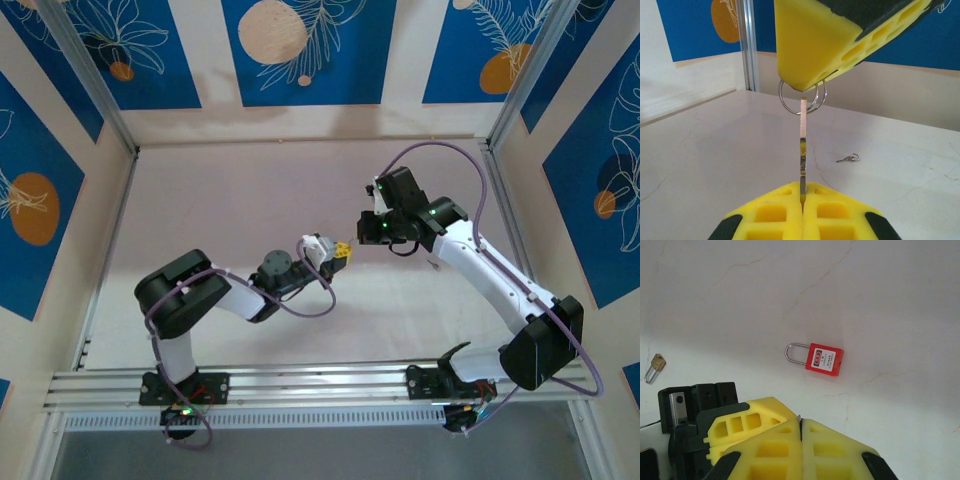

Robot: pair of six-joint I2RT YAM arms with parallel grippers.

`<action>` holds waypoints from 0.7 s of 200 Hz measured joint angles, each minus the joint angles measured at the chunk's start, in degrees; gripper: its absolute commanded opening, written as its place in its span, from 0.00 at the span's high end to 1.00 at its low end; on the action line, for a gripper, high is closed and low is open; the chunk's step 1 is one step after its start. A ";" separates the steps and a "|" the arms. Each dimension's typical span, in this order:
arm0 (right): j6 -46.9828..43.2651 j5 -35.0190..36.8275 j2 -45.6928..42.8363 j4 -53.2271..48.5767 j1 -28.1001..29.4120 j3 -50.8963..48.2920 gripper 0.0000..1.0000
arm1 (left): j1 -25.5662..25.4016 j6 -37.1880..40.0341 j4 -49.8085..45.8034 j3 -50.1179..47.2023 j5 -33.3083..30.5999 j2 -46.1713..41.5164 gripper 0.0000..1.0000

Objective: Unlock with the key

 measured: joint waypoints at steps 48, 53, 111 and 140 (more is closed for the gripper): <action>-0.04 -1.31 -0.11 0.50 -0.26 -0.79 0.93 | 0.98 -0.17 0.00 -0.48 1.14 -0.22 1.00; -0.02 -1.66 -0.17 0.61 -0.31 -0.87 0.89 | 1.18 -0.22 -0.02 -0.48 1.40 -0.26 1.00; -1.33 -7.39 -10.01 11.78 -4.55 -10.95 0.60 | 8.44 -3.58 -5.35 3.13 12.83 -1.36 1.00; -2.47 -11.58 -18.95 25.53 -7.48 -21.44 0.32 | 11.96 -1.27 -15.72 7.26 19.45 -4.15 1.00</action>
